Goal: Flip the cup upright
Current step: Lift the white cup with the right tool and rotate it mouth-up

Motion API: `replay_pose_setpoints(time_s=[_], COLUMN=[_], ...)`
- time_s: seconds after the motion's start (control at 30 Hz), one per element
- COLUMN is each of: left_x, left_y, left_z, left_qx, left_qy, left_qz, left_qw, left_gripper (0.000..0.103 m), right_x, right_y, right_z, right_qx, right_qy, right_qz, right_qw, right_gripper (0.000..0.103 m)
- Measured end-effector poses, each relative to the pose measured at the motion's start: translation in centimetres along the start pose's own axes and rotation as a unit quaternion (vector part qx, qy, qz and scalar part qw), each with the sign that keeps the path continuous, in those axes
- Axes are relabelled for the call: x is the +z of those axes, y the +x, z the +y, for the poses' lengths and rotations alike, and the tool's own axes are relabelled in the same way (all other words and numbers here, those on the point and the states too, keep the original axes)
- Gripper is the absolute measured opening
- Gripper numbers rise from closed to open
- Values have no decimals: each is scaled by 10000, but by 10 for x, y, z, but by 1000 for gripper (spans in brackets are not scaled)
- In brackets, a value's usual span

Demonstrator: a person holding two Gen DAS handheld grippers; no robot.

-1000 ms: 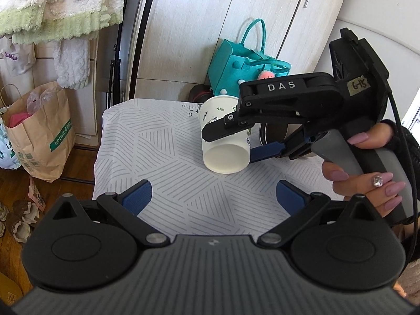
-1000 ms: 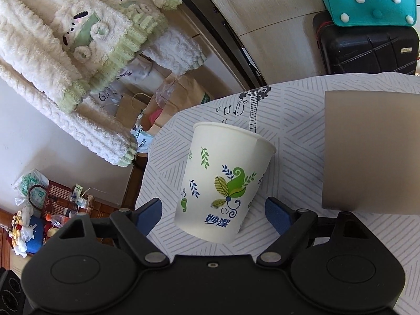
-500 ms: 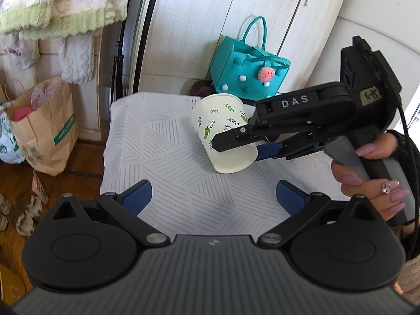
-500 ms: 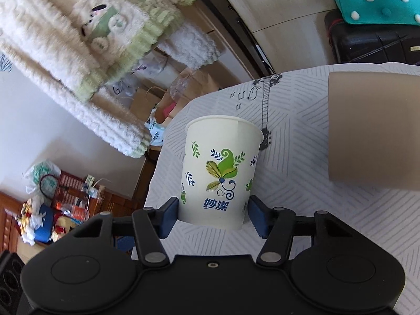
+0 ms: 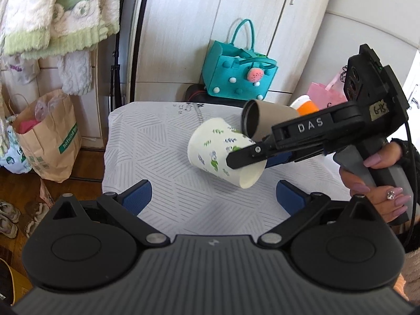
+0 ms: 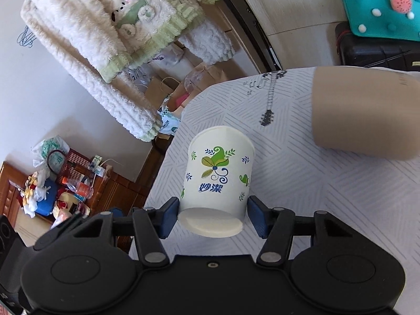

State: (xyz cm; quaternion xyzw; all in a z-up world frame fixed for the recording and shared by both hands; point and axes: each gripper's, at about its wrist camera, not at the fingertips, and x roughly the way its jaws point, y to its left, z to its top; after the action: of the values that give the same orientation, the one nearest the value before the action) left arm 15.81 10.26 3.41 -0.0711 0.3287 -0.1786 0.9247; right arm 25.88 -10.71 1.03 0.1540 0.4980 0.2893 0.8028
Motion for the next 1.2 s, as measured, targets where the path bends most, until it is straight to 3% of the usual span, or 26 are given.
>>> replay_pose_setpoints(time_s=[0.4, 0.63, 1.0, 1.2], left_x=[-19, -24, -25, -24], left_y=[-19, -24, -15, -2], left_z=[-37, -61, -101, -120], left_qx=[-190, -275, -414, -595], left_qy=[224, 299, 454, 392], left_qz=[144, 199, 412, 596], left_qw=[9995, 9990, 9973, 9957], left_gripper=[102, 102, 102, 102], right_x=[-48, -76, -113, -128], right_y=[-50, -81, -108, -115], right_z=[-19, -31, -52, -58], right_qx=[-386, -883, -1108, -1457], right_qy=[-187, -460, -528, -841], right_qz=[49, -165, -335, -455], right_qw=[9991, 9949, 9919, 9847], right_gripper=[62, 62, 62, 62])
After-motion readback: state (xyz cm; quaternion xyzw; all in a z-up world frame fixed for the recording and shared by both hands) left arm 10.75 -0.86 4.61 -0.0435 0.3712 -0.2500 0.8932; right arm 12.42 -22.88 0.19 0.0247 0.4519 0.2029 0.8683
